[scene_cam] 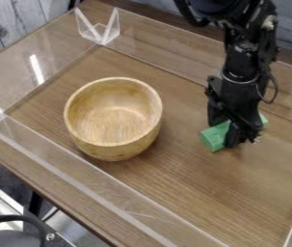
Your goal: Remove the green block from inside the brown bowl and put it on the table
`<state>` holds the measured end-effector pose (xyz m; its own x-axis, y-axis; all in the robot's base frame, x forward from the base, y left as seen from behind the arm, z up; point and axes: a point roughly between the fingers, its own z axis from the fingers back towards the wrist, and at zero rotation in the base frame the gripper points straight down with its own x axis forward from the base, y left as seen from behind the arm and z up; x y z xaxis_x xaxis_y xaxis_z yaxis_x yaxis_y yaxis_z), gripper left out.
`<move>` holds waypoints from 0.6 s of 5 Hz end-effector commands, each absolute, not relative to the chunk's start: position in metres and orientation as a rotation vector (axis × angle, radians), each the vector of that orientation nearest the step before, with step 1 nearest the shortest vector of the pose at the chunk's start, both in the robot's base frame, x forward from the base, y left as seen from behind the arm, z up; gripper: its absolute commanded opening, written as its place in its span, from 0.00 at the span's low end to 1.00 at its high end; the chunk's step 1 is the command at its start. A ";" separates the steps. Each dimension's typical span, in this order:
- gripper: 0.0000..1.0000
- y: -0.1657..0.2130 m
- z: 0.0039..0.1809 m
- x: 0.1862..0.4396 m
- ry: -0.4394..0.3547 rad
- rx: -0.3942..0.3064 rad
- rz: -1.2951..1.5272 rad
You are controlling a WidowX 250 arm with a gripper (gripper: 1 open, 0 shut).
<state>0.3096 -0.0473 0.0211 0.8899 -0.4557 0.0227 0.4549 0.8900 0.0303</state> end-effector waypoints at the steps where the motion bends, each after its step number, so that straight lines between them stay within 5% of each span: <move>1: 0.00 -0.038 0.023 0.316 -0.039 0.009 -0.465; 3: 0.00 -0.034 0.019 0.317 -0.048 -0.006 -0.425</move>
